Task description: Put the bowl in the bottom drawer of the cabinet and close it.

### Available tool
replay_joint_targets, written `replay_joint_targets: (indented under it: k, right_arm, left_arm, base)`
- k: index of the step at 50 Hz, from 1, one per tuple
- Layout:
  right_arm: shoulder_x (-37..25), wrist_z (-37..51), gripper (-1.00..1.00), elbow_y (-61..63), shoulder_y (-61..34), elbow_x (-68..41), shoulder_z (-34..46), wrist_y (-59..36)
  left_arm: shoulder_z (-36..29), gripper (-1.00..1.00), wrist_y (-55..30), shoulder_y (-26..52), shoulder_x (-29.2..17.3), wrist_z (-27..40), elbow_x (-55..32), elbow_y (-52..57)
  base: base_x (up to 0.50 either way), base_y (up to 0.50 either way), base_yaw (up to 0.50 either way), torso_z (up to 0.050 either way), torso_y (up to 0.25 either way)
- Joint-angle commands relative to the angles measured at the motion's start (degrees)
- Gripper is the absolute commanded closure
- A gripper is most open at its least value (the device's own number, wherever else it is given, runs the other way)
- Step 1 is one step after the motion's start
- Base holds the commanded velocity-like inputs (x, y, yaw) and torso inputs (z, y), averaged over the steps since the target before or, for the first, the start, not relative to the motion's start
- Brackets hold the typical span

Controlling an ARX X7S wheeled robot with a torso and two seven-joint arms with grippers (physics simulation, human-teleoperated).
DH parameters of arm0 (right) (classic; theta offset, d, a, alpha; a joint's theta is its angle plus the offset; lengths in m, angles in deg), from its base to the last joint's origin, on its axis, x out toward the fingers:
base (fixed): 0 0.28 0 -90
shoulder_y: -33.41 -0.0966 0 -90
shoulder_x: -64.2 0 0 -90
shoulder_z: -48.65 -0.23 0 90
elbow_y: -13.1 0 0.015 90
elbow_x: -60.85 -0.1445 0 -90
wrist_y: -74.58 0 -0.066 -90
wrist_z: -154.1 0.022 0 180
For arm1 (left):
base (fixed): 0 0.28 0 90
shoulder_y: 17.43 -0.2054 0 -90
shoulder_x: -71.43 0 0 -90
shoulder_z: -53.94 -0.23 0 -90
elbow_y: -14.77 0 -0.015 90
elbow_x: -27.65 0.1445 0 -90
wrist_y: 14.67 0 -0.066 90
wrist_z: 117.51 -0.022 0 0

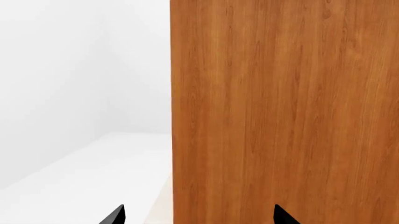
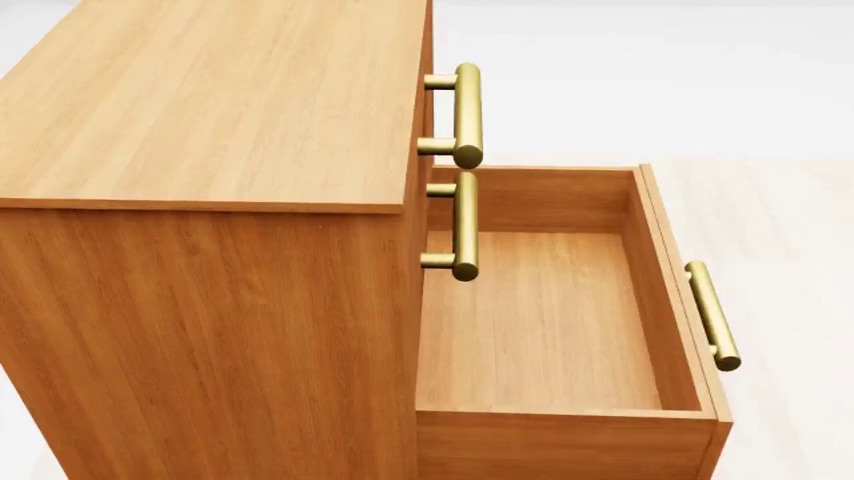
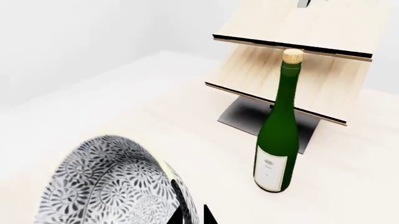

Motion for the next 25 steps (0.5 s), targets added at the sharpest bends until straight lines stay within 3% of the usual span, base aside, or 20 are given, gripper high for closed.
replay_joint_targets:
  k: [1,25]
  right_arm:
    - [0.0,-2.5,1.0,-1.2,-5.6,0.5,4.7,-0.7]
    - [3.5,-7.6,1.0,-18.6,-19.0,2.3,13.0,3.6]
  left_arm:
    - [-0.1,-1.0,0.2,0.2,0.0,0.2,0.0,-0.3]
    - [-0.3,-1.0,0.0,0.4,-0.1,0.6,0.0,-0.4]
  base:
    - [0.0,0.0,0.0,0.0,0.0]
    - [0.0,0.0,0.0,0.0,0.0]
